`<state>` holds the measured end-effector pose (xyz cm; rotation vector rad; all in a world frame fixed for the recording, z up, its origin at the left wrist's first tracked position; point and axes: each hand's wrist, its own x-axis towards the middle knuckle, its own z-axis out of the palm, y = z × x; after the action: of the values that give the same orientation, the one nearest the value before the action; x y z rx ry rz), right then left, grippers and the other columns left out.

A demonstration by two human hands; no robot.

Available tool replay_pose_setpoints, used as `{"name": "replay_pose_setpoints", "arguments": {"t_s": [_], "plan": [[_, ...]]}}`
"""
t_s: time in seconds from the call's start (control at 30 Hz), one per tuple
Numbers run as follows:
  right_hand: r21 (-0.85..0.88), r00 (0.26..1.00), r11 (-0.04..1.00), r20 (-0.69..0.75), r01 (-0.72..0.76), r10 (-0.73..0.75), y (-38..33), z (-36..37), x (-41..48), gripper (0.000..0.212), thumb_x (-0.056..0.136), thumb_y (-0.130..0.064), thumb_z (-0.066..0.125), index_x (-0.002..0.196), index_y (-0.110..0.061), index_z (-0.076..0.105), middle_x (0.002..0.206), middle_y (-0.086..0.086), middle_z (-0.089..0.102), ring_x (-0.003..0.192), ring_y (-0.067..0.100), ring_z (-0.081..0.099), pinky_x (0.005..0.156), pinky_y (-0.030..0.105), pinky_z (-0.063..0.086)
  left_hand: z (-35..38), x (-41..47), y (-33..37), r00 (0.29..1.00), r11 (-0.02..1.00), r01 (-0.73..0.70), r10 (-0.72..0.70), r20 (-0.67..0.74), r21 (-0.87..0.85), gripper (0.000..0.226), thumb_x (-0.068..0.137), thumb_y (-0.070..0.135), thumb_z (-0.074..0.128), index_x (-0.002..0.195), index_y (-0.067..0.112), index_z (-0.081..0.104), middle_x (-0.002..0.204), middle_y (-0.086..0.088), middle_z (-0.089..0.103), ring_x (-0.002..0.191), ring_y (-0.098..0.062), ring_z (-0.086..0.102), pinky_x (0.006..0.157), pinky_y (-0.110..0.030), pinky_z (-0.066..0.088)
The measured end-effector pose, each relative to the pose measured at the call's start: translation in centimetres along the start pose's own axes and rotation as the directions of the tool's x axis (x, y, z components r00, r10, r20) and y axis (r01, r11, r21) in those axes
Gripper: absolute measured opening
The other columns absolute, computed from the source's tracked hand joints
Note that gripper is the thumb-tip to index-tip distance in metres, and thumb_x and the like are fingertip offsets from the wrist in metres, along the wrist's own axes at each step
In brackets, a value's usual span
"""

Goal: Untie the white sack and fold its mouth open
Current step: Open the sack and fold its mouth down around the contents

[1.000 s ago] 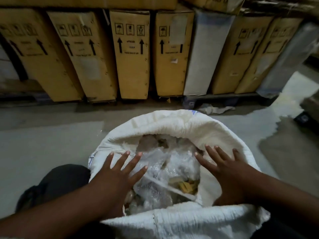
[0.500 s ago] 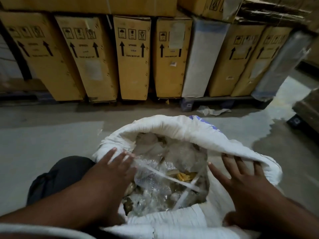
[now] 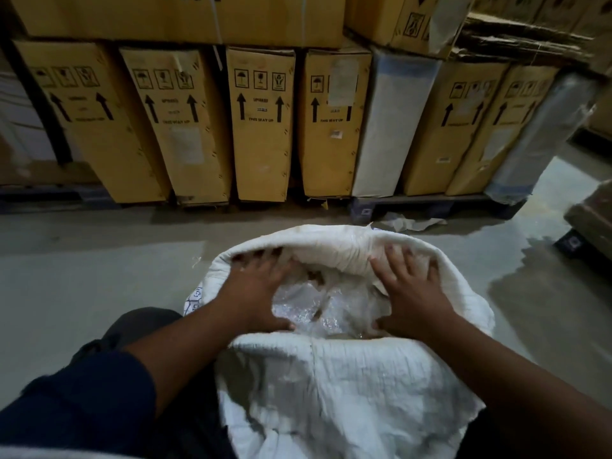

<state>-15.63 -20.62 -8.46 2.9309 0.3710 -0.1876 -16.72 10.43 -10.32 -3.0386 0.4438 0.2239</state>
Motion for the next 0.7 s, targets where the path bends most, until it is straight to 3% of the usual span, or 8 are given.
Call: {"name": "replay_pose_setpoints", "arguments": {"t_s": [0.1,0.2,0.3,0.37,0.5,0.6,0.7], "plan": [[-0.06,0.998,0.997,-0.041,-0.042,0.039,2.2,-0.9,0.8,0.138,0.066,-0.084,0.066,0.16,-0.036,-0.024,0.167,0.005,-0.035,0.154,0.031,-0.03,0.119,0.07,-0.012,-0.3,0.1,-3.1,0.999,0.996,0.023,-0.019,-0.05,0.086,0.138,0.056,0.101,0.053,0.165,0.039,-0.005,0.176,-0.006,0.004,0.159,-0.035,0.01,0.124,-0.062,0.011],[-0.111,0.993,0.992,-0.112,-0.057,0.045,3.8,-2.3,0.7,0.141,0.06,-0.089,0.064,0.162,-0.037,-0.018,0.167,0.007,-0.033,0.155,0.031,-0.027,0.119,0.075,-0.009,-1.3,-0.3,-4.8,0.994,0.978,-0.053,0.07,-0.08,0.201,0.128,0.061,0.1,0.047,0.165,0.041,0.003,0.175,-0.009,0.008,0.159,-0.041,0.009,0.121,-0.069,0.013],[-0.192,0.992,0.978,-0.111,-0.084,0.064,5.7,-4.5,-0.2,0.149,0.057,-0.093,0.064,0.158,-0.036,-0.03,0.167,0.012,-0.034,0.156,0.035,-0.026,0.119,0.076,-0.006,-3.2,-2.2,-5.8,0.971,0.942,-0.185,0.218,-0.094,0.281,0.114,0.072,0.093,0.037,0.165,0.042,-0.004,0.176,-0.009,-0.004,0.16,-0.042,-0.001,0.12,-0.072,0.01],[-0.29,0.992,0.951,-0.098,-0.106,0.081,6.9,-6.3,-1.4,0.153,0.055,-0.096,0.062,0.154,-0.034,-0.037,0.167,0.014,-0.033,0.157,0.039,-0.022,0.117,0.076,-0.005,-4.4,-4.1,-6.4,0.96,0.915,-0.235,0.271,-0.068,0.327,0.114,0.075,0.087,0.041,0.163,0.042,-0.014,0.174,-0.01,-0.016,0.159,-0.042,-0.01,0.12,-0.073,0.005],[-0.421,0.996,0.903,-0.05,-0.085,0.07,7.3,-8.2,-4.7,0.151,0.058,-0.095,0.061,0.152,-0.032,-0.04,0.169,0.019,-0.027,0.157,0.045,-0.015,0.117,0.074,-0.004,-6.3,-7.7,-7.2,0.975,0.86,-0.221,0.207,0.081,0.461,0.125,0.085,0.069,0.058,0.14,0.044,-0.052,0.147,-0.006,-0.063,0.143,-0.037,-0.045,0.116,-0.068,-0.019],[-0.422,0.994,0.906,0.081,-0.032,0.072,6.1,-7.4,-7.0,0.149,0.064,-0.092,0.06,0.146,-0.032,-0.047,0.167,0.021,-0.032,0.156,0.046,-0.018,0.114,0.074,-0.016,-7.3,-9.1,-6.6,0.978,0.884,-0.207,0.173,0.12,0.419,0.126,0.08,0.075,0.055,0.144,0.043,-0.048,0.149,-0.008,-0.061,0.145,-0.037,-0.042,0.117,-0.066,-0.021],[-0.327,0.995,0.945,0.095,-0.001,0.034,3.7,-5.4,-8.3,0.139,0.075,-0.078,0.065,0.151,-0.031,-0.042,0.169,0.021,-0.026,0.158,0.046,-0.011,0.118,0.074,-0.001,-6.7,-9.5,-4.6,0.978,0.916,-0.209,0.188,0.094,0.343,0.127,0.079,0.078,0.057,0.15,0.04,-0.042,0.155,-0.011,-0.053,0.154,-0.035,-0.032,0.122,-0.061,-0.018]]}}
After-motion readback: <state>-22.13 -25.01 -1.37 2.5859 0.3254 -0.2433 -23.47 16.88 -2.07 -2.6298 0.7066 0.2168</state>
